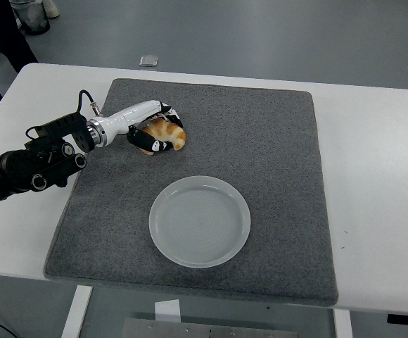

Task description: Place the bread on the plate

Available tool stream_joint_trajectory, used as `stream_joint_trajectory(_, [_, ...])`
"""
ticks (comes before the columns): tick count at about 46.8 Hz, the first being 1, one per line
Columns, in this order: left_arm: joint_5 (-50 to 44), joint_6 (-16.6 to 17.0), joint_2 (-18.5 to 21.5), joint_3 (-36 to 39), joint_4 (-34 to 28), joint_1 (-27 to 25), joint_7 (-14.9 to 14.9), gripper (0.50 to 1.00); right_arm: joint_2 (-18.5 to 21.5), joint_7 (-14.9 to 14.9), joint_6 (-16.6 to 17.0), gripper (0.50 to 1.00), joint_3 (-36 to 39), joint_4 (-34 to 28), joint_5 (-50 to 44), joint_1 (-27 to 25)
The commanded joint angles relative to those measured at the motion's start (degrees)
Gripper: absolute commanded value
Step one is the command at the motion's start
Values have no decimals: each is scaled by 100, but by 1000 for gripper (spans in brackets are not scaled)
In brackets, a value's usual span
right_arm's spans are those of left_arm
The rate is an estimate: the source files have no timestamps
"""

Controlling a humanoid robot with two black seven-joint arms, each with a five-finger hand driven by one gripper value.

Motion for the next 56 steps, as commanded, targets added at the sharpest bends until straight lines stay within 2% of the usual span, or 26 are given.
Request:
stream_joint_trajectory(1, [9,-10,14,4,-8,-17,-13,500,0,0,1,952,0,-2,0,-2])
stream_joint_trajectory(19, [18,16,32,-22,0,-113,-22,500,0,0,1,952,0,-2,0,7])
stream_joint_trajectory(27, [18,139,67,-40,-35,-113,-13,500,0,0,1,952,0,-2,0,-2])
stream_joint_trajectory(32, [9,122,374,-48,-61,-350,-13,500,0,0,1,952,0,-2,0,-2])
stream_joint_trajectory(38, [9,-27,831,4,-70,-807,-13,500,0,0,1,952,0,-2,0,7])
stream_joint_trajectory(44, [9,-467,1200,4,-53,-1334,-13,500,0,0,1,952,0,-2,0,7])
stream_joint_trajectory(56, [35,-1179,1377,4,-26,-2608,-5,500,0,0,9,952,0,-2,0,7])
